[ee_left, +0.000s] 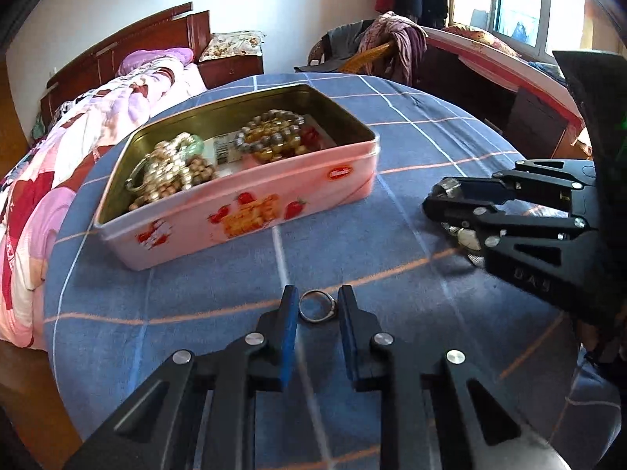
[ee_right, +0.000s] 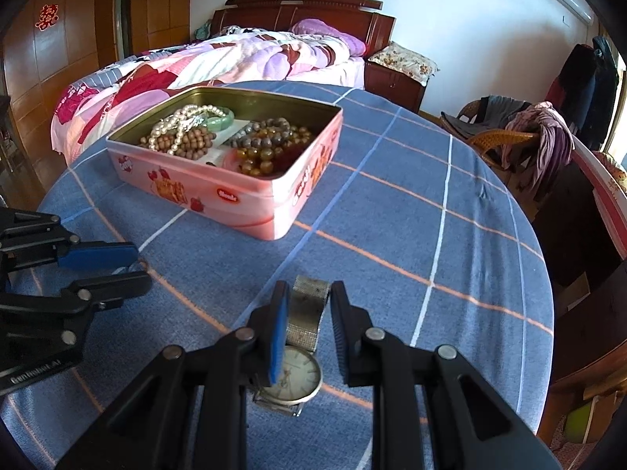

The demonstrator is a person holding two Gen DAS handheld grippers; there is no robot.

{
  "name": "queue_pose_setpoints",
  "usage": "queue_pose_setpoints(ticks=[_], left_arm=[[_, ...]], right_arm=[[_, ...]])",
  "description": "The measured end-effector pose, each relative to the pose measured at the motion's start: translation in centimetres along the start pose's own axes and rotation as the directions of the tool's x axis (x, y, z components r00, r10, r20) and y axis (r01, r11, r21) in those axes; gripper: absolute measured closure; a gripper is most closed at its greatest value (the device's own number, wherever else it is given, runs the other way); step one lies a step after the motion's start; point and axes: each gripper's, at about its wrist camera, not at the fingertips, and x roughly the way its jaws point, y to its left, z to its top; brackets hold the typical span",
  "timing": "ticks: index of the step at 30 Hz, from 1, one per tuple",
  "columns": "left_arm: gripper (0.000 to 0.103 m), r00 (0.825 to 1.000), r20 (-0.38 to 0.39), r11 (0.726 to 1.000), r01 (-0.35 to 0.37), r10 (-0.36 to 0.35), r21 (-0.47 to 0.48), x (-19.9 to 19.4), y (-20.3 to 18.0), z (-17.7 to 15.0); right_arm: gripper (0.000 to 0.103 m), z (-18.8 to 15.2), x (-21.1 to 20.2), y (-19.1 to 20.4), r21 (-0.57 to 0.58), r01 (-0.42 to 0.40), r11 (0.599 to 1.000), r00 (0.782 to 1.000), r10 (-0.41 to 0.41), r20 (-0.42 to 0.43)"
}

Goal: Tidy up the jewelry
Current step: 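Grasp the wristwatch with the right gripper while the left gripper grasps the silver ring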

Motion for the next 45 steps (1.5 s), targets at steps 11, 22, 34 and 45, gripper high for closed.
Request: queue_pose_setpoints(ticks=[11, 22, 34, 45], left_arm=[[0.101, 0.999, 0.026, 1.0, -0.028, 0.028, -0.009, -1.1, 1.1, -0.4], [0.059, 0.995, -0.002, 0.992, -0.097, 0.097, -0.078, -1.0, 2.0, -1.4], [0.083, 0.998, 0.024, 0.996, -0.049, 0.051, -0.068, -0.6, 2.0, -1.0], [0.083, 0.998, 0.027, 0.998, -0.053, 0.054, -0.047, -1.2, 1.4, -1.4]], right_arm=[[0.079, -0.1, -0.4, 0.3, -0.008, 0.004, 1.0, 1.0, -0.004, 0.016], [0.079, -0.1, -0.4, 0.3, -0.003, -0.003, 1.0, 1.0, 0.003, 0.015], [0.081, 0.0, -0.4, 0.2, 0.003, -0.014, 1.0, 1.0, 0.014, 0.018], [0.082, 0.1, -0.5, 0.1, 0.006, -0.016, 1.0, 0.999, 0.016, 0.03]])
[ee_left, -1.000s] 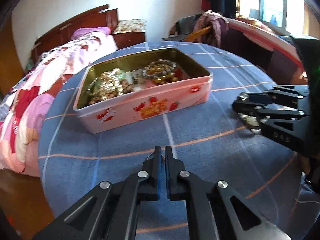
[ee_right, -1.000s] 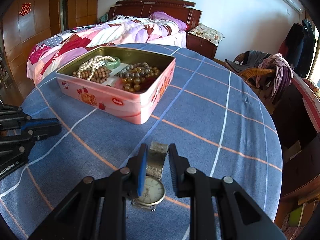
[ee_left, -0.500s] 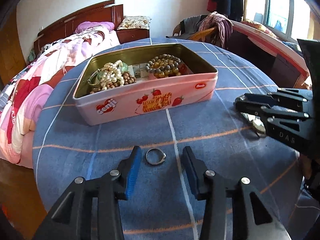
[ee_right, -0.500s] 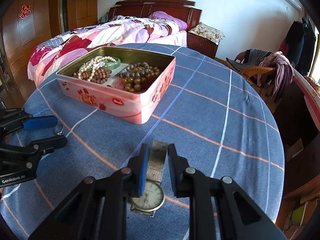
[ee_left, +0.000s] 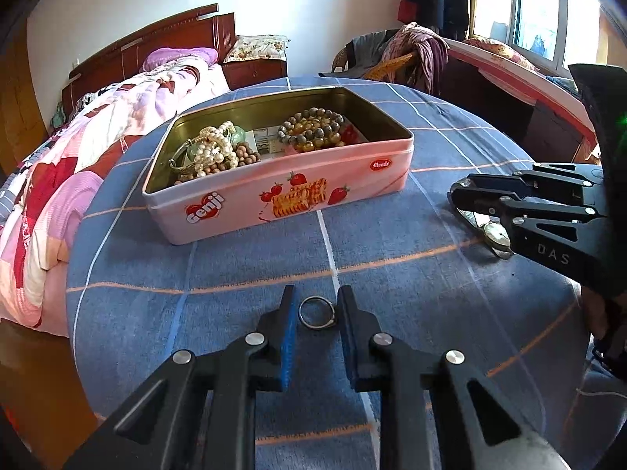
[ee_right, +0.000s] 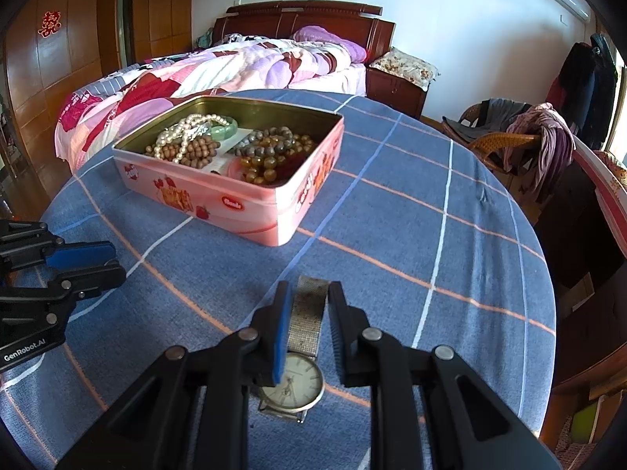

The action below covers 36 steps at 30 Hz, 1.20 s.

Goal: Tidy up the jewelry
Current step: 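Grasp the wristwatch with the right gripper while the left gripper grasps the silver ring, then carry the wristwatch and silver ring into the tin and open both grippers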

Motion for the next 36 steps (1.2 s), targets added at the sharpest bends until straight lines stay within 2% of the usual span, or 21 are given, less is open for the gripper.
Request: queue_pose_setpoints(ticks=[13, 20, 27, 36], left_arm=[[0.083, 0.998, 0.062, 1.0, -0.002, 0.002, -0.002, -2.0, 0.4, 1.0], [0.083, 0.993, 0.114, 1.0, -0.013, 0.01, 0.025, -3.9, 0.7, 3.2], [0.083, 0.984, 0.175, 0.997, -0.038, 0.026, 0.066, -5.6, 1.2, 6.1], [0.083, 0.98, 0.197, 0.996, -0.053, 0.037, 0.078, -5.7, 2.5, 8.6]], right_arm=[[0.083, 0.0, -0.8, 0.0, -0.002, -0.016, 1.0, 0.998, 0.016, 0.055], [0.085, 0.5, -1.4, 0.6, -0.008, -0.046, 0.999, 0.996, 0.047, 0.081], [0.085, 2.0, -2.7, 0.4, -0.014, -0.056, 0.998, 0.991, 0.057, 0.119], [0.085, 5.0, -4.1, 0.0, -0.02, -0.074, 0.997, 0.984, 0.076, 0.162]])
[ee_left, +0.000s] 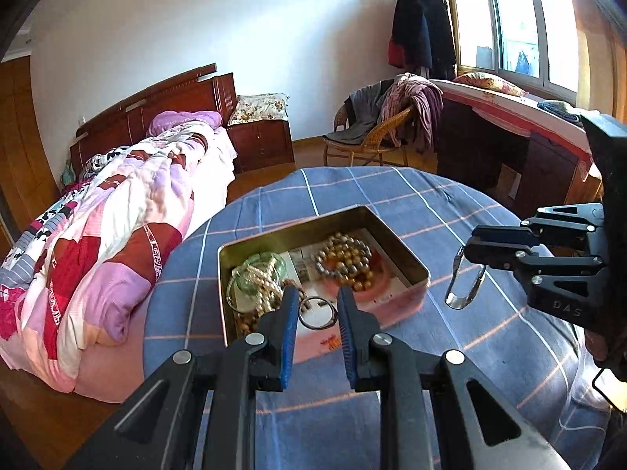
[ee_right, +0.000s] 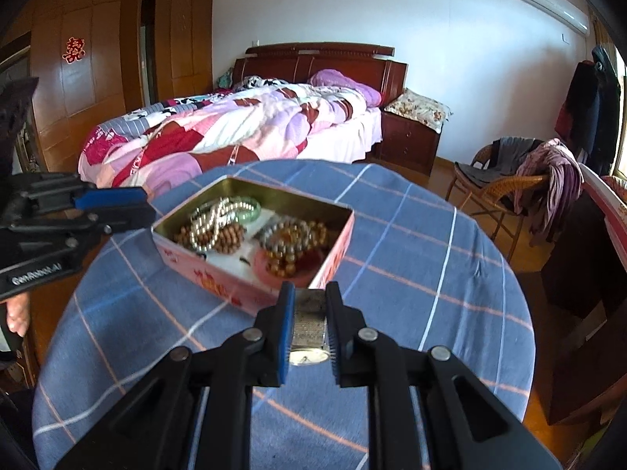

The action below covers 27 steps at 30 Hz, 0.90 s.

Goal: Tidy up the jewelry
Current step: 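Carry the wristwatch and silver ring into the tin and open both grippers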

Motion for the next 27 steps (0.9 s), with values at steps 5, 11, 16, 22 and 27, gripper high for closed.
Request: queue_pose_setpoints(ticks=[5, 11, 16, 22, 27], left_arm=[[0.083, 1.0, 0.01, 1.0, -0.009, 0.009, 0.005, 0.5, 0.9, 1.4], [0.083, 1.0, 0.017, 1.0, -0.024, 0.024, 0.012, 1.5, 1.5, 2.7], [0.083, 0.999, 0.009, 0.999, -0.035, 0.035, 0.01, 2.4, 2.0, 3.2], [0.083, 0.999, -0.003, 0.999, -0.044, 0.044, -0.001, 3.7, 2.7, 3.6], [0.083, 0.998, -0.022, 0.999, -0.053, 0.053, 0.002, 4.9, 3.1, 3.8]], right_arm=[[0.085, 2.1, 0.1, 0.6, -0.037, -0.001, 0.999, 1.0, 0.002, 0.027], [0.085, 4.4, 0.3, 1.2, -0.068, -0.007, 0.998, 0.998, 0.012, 0.064], [0.085, 5.7, 1.4, 1.4, -0.074, -0.021, 0.997, 0.997, 0.026, 0.073], [0.085, 6.5, 3.3, 0.9, -0.066, -0.014, 0.998, 0.998, 0.019, 0.066], [0.085, 6.8, 4.5, 0.5, -0.048, -0.011, 0.999, 0.999, 0.013, 0.048]])
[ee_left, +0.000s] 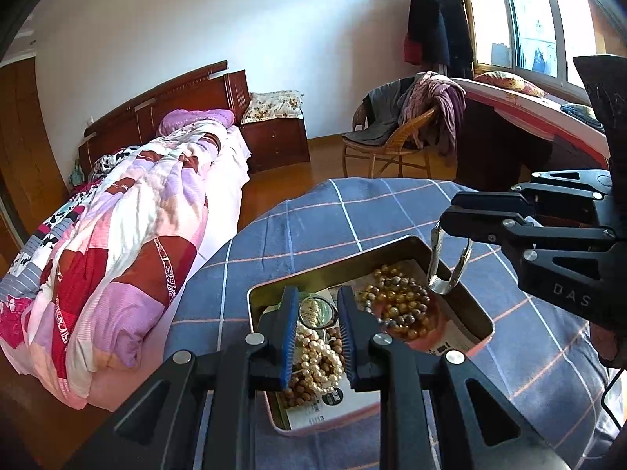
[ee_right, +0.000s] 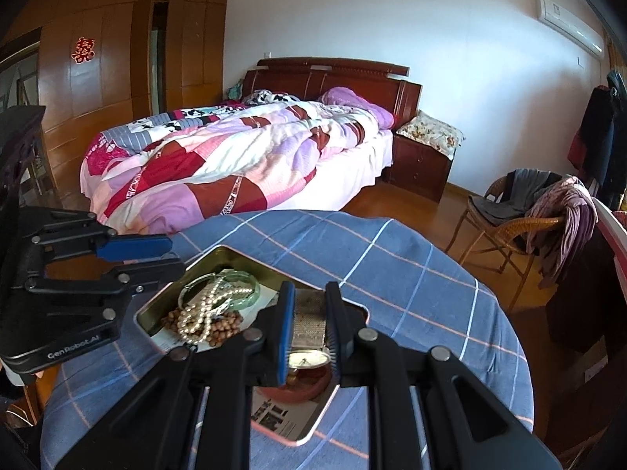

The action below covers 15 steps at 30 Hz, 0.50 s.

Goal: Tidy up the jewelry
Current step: 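Carry the wristwatch and silver ring into the tin and open both grippers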

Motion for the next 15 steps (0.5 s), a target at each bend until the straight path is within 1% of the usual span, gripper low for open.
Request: queue_pose_setpoints(ticks=[15], left_arm=[[0.083, 0.999, -0.049, 1.0, -0.003, 0.003, 0.0, 3.2, 0.1, -0.2]], right_arm=[[0.085, 0.3, 2.1, 0.2, -0.008, 0.01, 1.0, 0.999, -0.01, -0.036]])
